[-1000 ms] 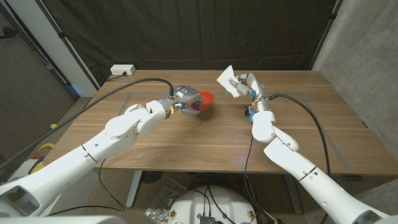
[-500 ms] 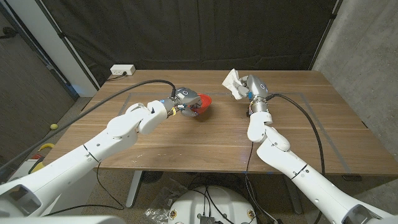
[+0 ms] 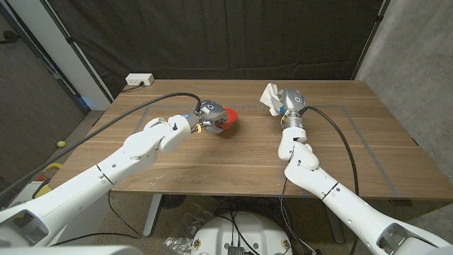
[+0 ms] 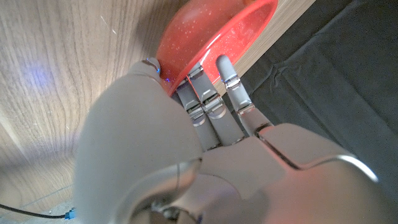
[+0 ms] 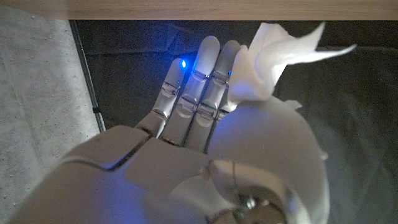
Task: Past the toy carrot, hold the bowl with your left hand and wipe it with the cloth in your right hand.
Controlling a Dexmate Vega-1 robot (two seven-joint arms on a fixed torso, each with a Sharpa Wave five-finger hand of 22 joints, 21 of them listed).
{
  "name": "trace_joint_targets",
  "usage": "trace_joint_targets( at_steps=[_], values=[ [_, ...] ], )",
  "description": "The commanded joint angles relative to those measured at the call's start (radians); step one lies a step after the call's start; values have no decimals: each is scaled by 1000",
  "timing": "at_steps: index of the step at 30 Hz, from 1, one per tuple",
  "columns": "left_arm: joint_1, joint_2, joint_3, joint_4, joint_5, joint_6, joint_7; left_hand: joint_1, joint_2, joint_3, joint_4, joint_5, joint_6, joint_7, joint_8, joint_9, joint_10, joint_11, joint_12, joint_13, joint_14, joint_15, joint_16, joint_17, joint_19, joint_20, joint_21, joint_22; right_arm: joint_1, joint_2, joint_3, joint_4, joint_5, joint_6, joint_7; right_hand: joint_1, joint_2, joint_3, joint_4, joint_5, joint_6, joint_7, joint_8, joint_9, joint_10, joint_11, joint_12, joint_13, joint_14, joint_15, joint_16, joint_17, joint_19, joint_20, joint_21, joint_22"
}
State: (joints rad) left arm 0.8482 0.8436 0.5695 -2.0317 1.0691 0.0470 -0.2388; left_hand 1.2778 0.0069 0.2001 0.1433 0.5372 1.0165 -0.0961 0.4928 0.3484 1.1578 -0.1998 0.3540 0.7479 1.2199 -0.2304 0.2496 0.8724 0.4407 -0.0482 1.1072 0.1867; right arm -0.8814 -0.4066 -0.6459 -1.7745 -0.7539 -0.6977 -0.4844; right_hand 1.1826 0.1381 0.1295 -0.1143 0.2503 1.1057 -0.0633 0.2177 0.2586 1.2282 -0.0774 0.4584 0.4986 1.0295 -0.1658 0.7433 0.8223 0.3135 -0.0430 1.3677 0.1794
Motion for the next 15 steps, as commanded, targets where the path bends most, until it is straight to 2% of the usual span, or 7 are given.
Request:
trace_joint_targets(
  at_steps=[1,3,4,7,15],
  values=[
    [-4,-2,2,9,28,0,-17,28,19,6,2,3,59,50,-6,-9,3,-5,-11,-9,4,1,-5,5,-4,-48,3,2,68,25,-64,60,-88,-167,115,-1,11,-6,-1,0,24,-30,-1,0,0,-13,-6,1,-5,-67,-6,1,-6,-125,-9,0],
    [-9,-2,0,15,12,-9,-27,34,20,7,-1,1,58,52,-12,-17,7,-4,-17,-20,4,1,-6,4,-5,-48,5,3,94,20,-90,60,-103,-216,193,-2,12,-6,0,0,21,-32,-2,-1,-4,-12,-9,1,-6,-67,-11,-2,-8,-125,-12,0],
    [-11,-2,0,16,9,-12,-29,42,22,9,-4,-4,59,58,-21,-29,6,-4,-29,-37,3,1,-9,3,-3,-49,9,4,102,15,-98,58,-106,-230,223,-2,12,-6,0,0,22,-33,-2,-1,-2,-11,-10,0,-5,-67,-11,-1,-8,-125,-12,0],
    [-13,-2,-1,23,-4,-21,-25,56,21,9,-8,-23,62,53,-48,-61,20,-2,-51,-80,9,1,-13,-4,11,-52,20,4,136,4,-131,62,-121,-282,317,-3,13,-6,1,0,19,-34,-4,-2,-2,-13,-15,-5,-6,-67,-17,-5,-9,-123,-16,-1],
    [-21,-1,1,31,-20,-34,-36,68,10,1,-9,-59,59,41,-90,-103,39,-3,-86,-144,25,3,-20,-22,34,-63,33,1,217,-19,-209,86,-143,-380,514,-6,15,-8,3,-1,15,-37,-7,-5,-8,-15,-24,-8,-8,-68,-31,-15,-9,-119,-23,-1]
  ],
)
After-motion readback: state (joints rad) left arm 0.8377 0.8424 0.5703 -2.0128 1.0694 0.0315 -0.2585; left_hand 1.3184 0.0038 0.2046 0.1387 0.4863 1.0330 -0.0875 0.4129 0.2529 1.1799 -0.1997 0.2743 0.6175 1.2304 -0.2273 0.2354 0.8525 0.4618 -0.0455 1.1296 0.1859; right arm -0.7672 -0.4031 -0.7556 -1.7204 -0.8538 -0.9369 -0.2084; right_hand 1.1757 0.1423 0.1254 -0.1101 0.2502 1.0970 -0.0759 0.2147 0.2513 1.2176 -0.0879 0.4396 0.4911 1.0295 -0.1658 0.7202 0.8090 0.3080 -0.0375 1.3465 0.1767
